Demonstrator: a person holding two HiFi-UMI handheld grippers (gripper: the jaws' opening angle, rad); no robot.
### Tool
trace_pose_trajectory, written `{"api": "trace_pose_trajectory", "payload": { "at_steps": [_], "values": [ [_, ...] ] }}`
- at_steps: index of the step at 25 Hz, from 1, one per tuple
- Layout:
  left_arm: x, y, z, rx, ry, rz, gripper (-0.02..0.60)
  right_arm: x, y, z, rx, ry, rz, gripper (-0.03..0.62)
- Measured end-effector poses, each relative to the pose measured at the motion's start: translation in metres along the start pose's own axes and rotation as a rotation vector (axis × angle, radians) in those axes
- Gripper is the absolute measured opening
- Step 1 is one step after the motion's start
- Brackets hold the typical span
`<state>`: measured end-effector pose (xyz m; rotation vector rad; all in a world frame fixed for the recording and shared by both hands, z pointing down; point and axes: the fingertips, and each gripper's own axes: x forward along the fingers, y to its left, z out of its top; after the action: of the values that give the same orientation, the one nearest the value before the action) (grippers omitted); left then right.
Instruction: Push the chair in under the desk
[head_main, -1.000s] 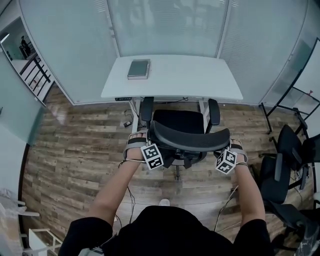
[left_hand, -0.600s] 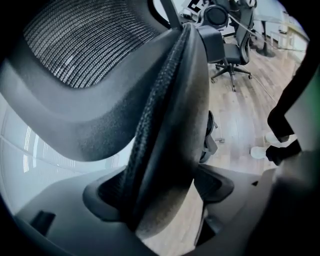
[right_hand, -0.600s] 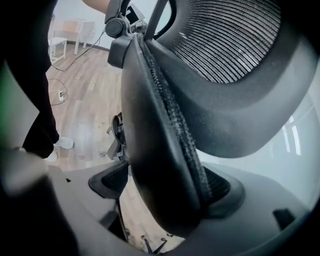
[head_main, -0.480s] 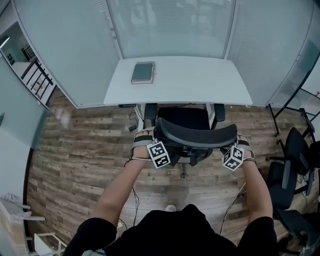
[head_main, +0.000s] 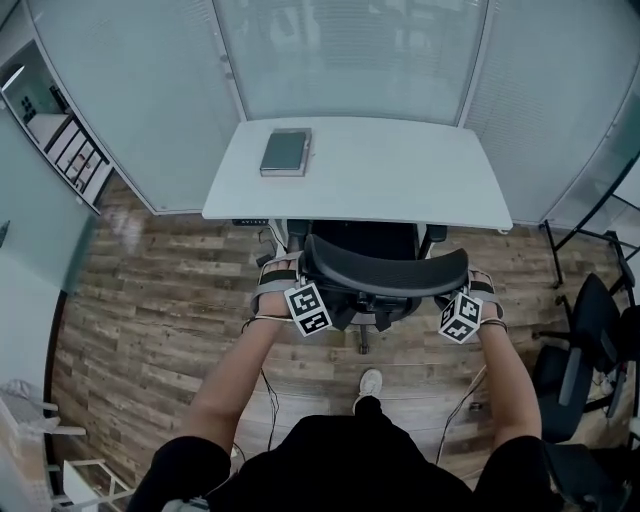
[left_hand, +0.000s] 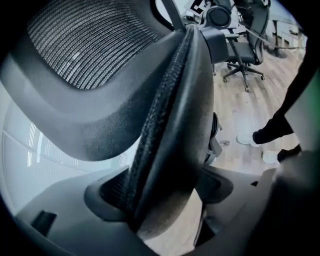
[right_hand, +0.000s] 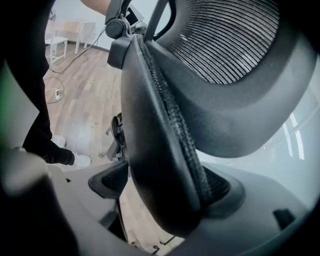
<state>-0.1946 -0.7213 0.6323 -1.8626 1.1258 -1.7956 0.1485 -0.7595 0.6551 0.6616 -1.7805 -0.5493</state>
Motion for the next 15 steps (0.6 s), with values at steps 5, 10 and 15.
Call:
{"api": "trace_pose_trajectory", "payload": {
  "at_steps": [5,10,15],
  "values": [
    [0.025,0.023,-0.001,0.037,0.015,-0.005,0.350,0.029,-0.020,0.008,-0.010,-0.004,0.020,0.443],
    [0.047,0.043,0.002,0.010,0.028,0.004,0.356,0.055,-0.047,0.014,-0.020,-0.023,0.014,0.445],
    [0.066,0.062,0.004,0.007,0.046,-0.006,0.350,0.075,-0.067,0.019,-0.030,-0.028,0.024,0.445]
  ]
}}
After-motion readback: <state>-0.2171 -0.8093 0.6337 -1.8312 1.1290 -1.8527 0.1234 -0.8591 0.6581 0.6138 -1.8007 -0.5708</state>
